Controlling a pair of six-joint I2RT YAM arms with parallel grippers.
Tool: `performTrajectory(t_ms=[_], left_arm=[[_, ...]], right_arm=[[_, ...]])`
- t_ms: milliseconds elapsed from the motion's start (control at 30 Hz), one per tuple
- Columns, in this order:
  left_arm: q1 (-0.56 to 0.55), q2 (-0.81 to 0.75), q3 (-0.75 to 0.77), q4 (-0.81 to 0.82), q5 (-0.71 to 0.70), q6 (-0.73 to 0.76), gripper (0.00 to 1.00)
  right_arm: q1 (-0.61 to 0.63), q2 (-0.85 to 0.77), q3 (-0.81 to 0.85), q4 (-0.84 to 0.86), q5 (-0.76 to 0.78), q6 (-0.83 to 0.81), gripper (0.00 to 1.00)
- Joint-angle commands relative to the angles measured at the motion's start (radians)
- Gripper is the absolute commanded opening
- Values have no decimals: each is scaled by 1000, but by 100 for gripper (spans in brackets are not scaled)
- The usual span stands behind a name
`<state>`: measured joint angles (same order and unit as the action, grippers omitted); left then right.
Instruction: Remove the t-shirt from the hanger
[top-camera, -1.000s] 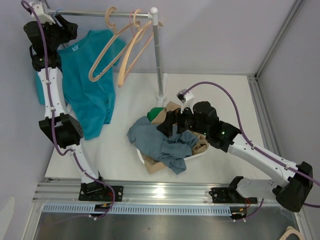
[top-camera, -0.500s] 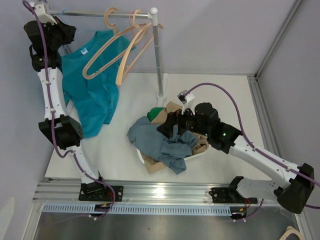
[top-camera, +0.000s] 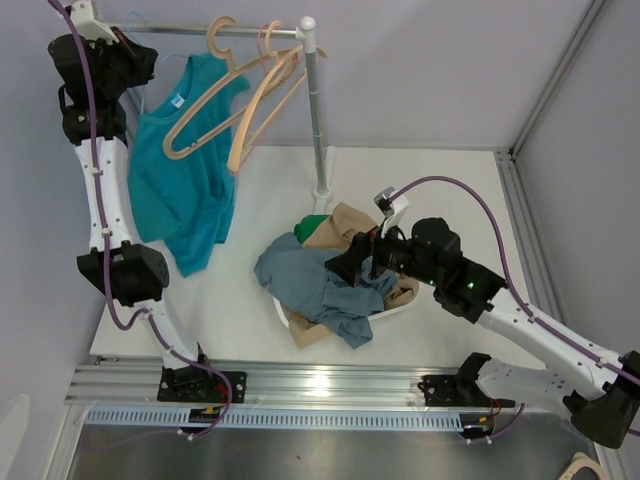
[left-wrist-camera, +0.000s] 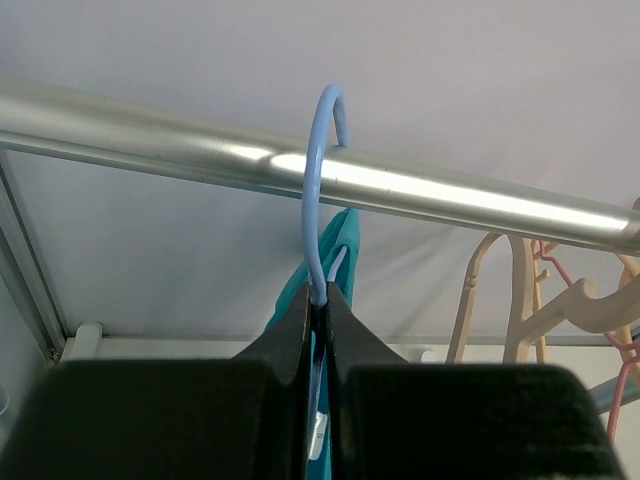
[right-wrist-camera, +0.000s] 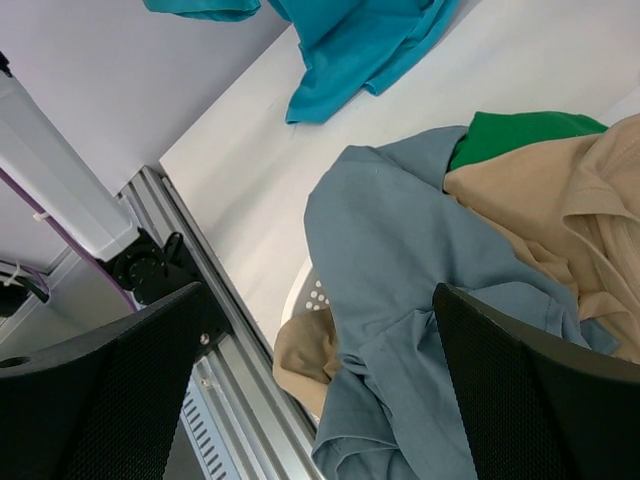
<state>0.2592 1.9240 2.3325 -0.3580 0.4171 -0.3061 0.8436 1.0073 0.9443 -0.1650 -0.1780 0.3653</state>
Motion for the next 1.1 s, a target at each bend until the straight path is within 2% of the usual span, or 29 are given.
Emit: performTrajectory(t_ms=[0, 67, 167, 200, 233, 533, 700, 767, 800, 833, 867, 900, 1067], left_arm=[[-24, -56, 53, -4, -27, -10, 1], [-38, -68, 59, -2, -50, 2, 1], [-73, -112, 60, -71, -264, 48, 1], [-87, -138, 56, -117, -407, 48, 1], [-90, -155, 26, -131, -453, 50, 1], [-120, -374, -159, -289, -763, 25, 1], [-164, -541, -261, -375, -862, 7, 1], [-192, -664, -382, -394, -909, -39, 1], [-224, -709, -418, -391, -919, -48, 1], [-241, -753, -529, -386, -923, -56, 1], [-291, -831, -556, -389, -923, -59, 1], [-313, -861, -612, -407, -932, -70, 1], [-383, -979, -662, -502, -945, -160, 0]], right_arm=[[8, -30, -10, 27, -3, 12, 99], [8, -39, -13, 25, -3, 14, 99], [9, -47, -18, 25, -6, 15, 100], [8, -50, -22, 27, -8, 17, 99], [9, -58, -27, 31, -8, 18, 99], [15, -72, -36, 68, -61, 3, 99], [20, -21, 7, 78, -126, 0, 100], [29, 26, 78, 78, -207, -20, 100], [49, 80, 111, 78, -230, -26, 100], [63, 105, 141, 82, -250, -34, 99], [89, 128, 209, 87, -258, -46, 99], [151, 167, 243, 91, -252, -63, 99], [279, 307, 361, 204, -278, -147, 99]])
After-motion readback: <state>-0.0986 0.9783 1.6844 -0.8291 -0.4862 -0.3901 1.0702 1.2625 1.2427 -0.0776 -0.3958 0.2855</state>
